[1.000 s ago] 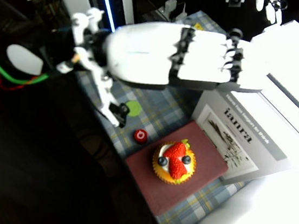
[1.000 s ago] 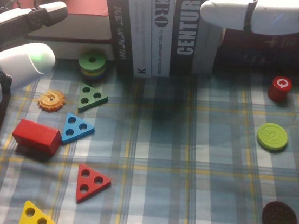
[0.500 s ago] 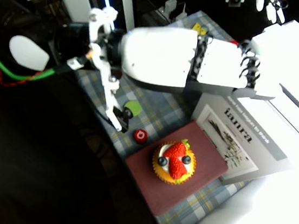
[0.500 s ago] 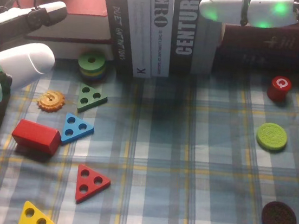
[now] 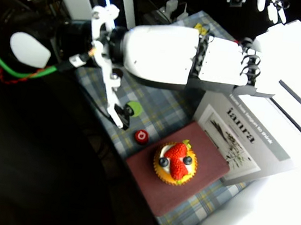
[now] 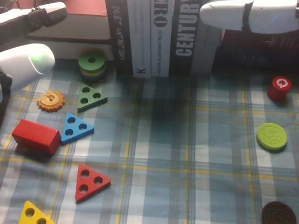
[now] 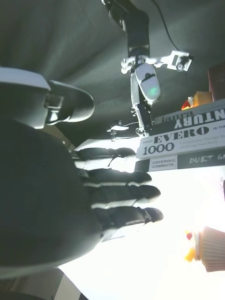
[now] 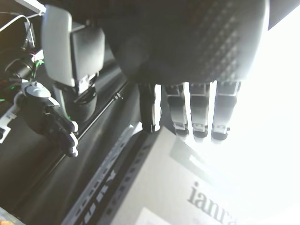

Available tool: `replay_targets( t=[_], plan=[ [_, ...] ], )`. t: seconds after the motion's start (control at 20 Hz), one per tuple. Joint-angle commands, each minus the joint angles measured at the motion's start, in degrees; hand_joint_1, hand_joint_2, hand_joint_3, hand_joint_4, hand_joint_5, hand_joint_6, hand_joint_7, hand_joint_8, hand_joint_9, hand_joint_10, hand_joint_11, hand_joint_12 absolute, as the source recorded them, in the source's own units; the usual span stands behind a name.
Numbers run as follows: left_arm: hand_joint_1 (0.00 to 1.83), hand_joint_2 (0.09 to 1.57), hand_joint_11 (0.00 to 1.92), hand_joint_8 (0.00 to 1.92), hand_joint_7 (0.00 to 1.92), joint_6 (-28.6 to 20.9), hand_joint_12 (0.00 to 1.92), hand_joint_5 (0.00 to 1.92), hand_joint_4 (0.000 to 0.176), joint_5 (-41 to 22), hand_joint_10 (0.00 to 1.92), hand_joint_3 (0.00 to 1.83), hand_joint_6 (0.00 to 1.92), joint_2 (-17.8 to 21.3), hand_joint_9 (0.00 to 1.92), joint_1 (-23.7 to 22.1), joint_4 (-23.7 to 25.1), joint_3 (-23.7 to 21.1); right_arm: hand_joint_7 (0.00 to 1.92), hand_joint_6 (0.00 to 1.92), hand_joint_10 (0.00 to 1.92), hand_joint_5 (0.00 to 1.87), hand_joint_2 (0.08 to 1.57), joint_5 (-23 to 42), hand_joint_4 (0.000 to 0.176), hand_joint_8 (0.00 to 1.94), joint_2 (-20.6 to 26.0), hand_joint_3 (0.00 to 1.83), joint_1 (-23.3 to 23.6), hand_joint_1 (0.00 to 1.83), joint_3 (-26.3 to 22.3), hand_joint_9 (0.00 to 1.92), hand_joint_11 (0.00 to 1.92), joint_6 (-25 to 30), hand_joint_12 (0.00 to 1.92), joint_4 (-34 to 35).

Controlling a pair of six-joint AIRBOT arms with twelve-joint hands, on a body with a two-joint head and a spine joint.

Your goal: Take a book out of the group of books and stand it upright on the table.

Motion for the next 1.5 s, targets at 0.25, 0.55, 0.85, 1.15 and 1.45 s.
replay_targets(
  t=[0.25, 0.55, 0.85, 1.15, 1.45],
  plan=[
    [0.0, 1.29, 0.04, 0.0, 0.22, -0.6, 0.04, 0.31, 0.176, -7.4, 0.01, 0.0, 0.0, 0.3, 0.19, 0.7, 0.8, -0.4, 0.0, 0.0, 0.0, 0.28, 1.1, 4.7, 0.176, 0.0, 2.3, 0.0, -2.3, 0.0, -2.7, 0.0, 0.0, -0.2, 0.0, 0.3],
    [0.0, 1.29, 0.03, 0.0, 0.22, -1.0, 0.05, 0.3, 0.168, -7.7, 0.0, 0.0, 0.0, 0.4, 0.19, 1.2, 0.6, -0.6, 0.0, 0.01, 0.0, 0.3, 1.1, 8.7, 0.176, 0.0, 4.7, 0.0, -5.6, 0.0, -6.1, 0.0, 0.0, -0.2, 0.0, 0.3],
    [0.0, 1.31, 0.01, 0.0, 0.22, -1.2, 0.04, 0.31, 0.146, -7.8, 0.0, 0.01, 0.0, 0.4, 0.19, 1.7, 0.3, -0.7, 0.0, 0.01, 0.0, 0.3, 1.12, 13.6, 0.176, 0.0, 7.3, 0.0, -9.5, 0.0, -9.9, 0.0, 0.0, -0.2, 0.0, 0.3],
    [0.0, 1.32, 0.0, 0.0, 0.22, -1.5, 0.04, 0.28, 0.154, -8.1, 0.0, 0.0, 0.0, 0.5, 0.19, 2.1, 0.3, -0.7, 0.0, 0.01, 0.0, 0.34, 1.17, 14.6, 0.176, 0.0, 8.1, 0.0, -12.4, 0.0, -11.8, 0.0, 0.0, -0.2, 0.0, 0.1],
    [0.0, 1.33, 0.02, 0.0, 0.22, -1.8, 0.02, 0.29, 0.144, -8.0, 0.0, 0.01, 0.0, 0.5, 0.18, 2.8, 0.0, -0.9, 0.0, 0.01, 0.0, 0.37, 1.21, 19.1, 0.176, 0.0, 11.3, 0.01, -17.7, 0.1, -16.3, 0.0, 0.0, -0.2, 0.0, -0.9]
  ],
)
